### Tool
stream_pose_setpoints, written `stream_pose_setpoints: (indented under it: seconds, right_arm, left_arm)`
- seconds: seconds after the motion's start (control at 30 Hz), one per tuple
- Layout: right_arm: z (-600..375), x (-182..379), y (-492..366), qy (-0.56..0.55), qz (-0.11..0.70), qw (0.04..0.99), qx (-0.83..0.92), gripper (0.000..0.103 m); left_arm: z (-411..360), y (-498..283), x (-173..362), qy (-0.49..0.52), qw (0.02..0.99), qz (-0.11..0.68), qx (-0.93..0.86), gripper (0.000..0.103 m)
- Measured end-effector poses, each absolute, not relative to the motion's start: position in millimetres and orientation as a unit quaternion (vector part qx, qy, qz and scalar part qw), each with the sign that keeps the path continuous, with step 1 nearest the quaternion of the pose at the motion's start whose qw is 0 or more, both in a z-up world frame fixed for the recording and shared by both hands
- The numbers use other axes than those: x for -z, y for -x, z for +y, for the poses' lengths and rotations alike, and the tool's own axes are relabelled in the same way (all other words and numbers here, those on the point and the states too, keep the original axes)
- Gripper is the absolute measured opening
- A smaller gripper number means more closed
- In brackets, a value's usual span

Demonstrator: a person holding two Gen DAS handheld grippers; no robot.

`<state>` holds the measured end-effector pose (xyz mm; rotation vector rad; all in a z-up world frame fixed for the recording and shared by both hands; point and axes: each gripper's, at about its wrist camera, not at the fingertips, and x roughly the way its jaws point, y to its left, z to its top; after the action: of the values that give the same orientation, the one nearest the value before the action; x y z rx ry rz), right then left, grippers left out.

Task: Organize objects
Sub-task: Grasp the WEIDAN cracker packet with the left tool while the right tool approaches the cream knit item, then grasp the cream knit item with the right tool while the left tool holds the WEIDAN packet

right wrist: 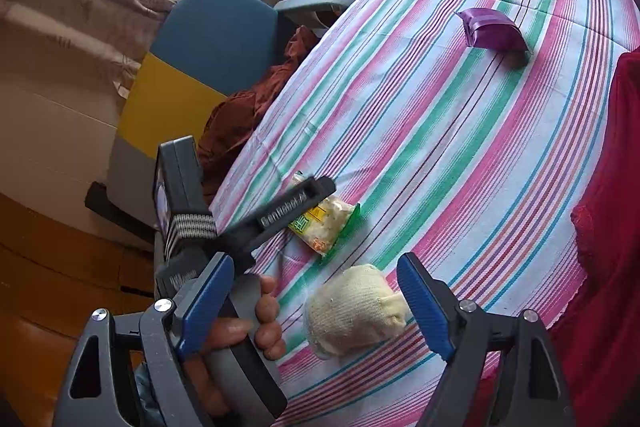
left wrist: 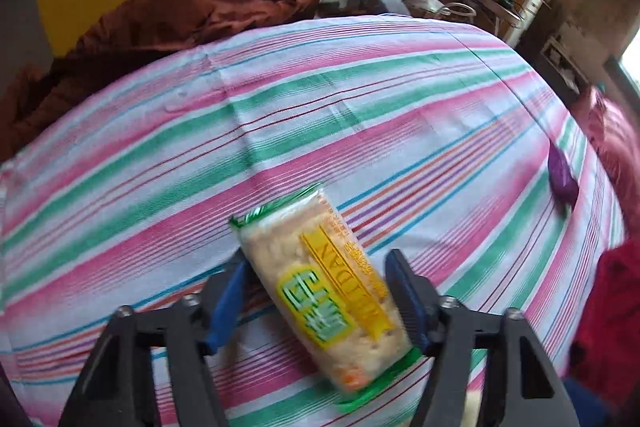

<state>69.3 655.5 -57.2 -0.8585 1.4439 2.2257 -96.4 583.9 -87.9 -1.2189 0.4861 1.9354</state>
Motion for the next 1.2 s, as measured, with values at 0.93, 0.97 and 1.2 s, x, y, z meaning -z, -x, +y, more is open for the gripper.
stream_pose_setpoints:
  seconds: [0.93,0.97,1.2]
  right_arm:
    - [621.7,73.0,-26.8,0.471,0.32,0.239,-0.786,0.085]
    - [621.2,73.8,-26.2,0.475,0.315,0.242,-0.786,0.085]
    - [613.0,78.2,-17.9,0.496,0.29,0.234,-0.785,0.085]
  left_arm:
    - [354.0,28.9,85.4,0.427,0.354,0.161,-0.817,0.046]
    - [354.4,28.4,85.7,0.426,0.354,0.159,-0.818,0.046]
    - [352.1,26.2,88.0,0.42,0.353,0.155,-0.821,0.048]
